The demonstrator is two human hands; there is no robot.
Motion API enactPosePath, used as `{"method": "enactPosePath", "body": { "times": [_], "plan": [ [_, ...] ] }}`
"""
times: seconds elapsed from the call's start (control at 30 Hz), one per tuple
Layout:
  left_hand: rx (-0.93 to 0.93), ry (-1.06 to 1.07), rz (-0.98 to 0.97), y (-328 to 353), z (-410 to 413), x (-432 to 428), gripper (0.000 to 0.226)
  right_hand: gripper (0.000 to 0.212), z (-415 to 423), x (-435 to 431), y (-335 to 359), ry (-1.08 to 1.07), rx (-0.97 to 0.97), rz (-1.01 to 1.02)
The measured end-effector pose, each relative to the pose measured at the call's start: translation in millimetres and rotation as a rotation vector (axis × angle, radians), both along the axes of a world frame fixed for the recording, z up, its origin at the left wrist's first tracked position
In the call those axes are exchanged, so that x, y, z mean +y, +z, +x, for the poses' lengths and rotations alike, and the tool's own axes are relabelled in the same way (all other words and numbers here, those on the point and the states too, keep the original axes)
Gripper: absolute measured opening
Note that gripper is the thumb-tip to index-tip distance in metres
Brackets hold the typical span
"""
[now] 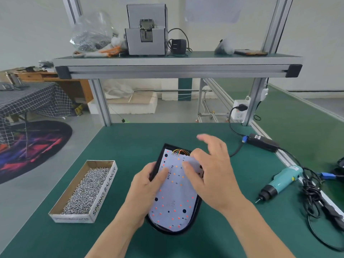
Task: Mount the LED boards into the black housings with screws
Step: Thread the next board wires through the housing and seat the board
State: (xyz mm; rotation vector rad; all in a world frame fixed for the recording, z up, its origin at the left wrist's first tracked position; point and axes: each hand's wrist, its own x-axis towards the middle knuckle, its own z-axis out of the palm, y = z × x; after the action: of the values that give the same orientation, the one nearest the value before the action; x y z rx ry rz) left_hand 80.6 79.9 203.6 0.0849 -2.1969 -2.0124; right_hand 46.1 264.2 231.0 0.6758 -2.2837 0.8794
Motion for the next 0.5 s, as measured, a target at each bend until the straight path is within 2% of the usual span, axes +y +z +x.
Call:
{"method": "enactPosePath", "body": {
  "times": [0.03,0.1,0.13,0.2,0.27,0.33,0.4,0.5],
  "plan": [
    [-0.008,0.012,0.017,-1.1,0.1,-2.0,0.007,0.014,-0.5,3.3,-1.3,-0.009,0.055,-0.065],
    [-0.027,0.010,0.044,0.4,0.1,-5.8,0.010,0.030,-3.0,11.2,-5.1,0.014,0.035,-0.354],
    [-0.041,-0.005,0.047,0.8,0.9,-7.5,0.010,0.040,-5.8,15.5,-7.4,0.094,-0.101,-0.492],
    [-0.075,-0.023,0.025,-1.1,3.3,-10.5,0.008,0.058,-10.4,24.7,-13.1,0.345,-0.467,-0.614],
    [-0.106,-0.017,0.032,-5.1,7.1,-14.4,0.011,0.059,-17.2,38.4,-20.3,0.584,-0.762,-0.804],
    [-0.124,-0.022,0.084,-8.9,10.7,-17.6,0.024,0.054,-20.5,48.0,-23.7,0.681,-0.909,-0.989],
    [-0.129,-0.043,0.096,-11.6,11.8,-18.1,0.032,0.056,-19.1,44.7,-28.5,0.657,-0.959,-0.897],
    [-0.166,-0.092,0.156,-14.3,11.3,-11.2,0.036,0.054,-6.0,17.7,-38.9,0.637,-0.936,-0.559]
  ]
}}
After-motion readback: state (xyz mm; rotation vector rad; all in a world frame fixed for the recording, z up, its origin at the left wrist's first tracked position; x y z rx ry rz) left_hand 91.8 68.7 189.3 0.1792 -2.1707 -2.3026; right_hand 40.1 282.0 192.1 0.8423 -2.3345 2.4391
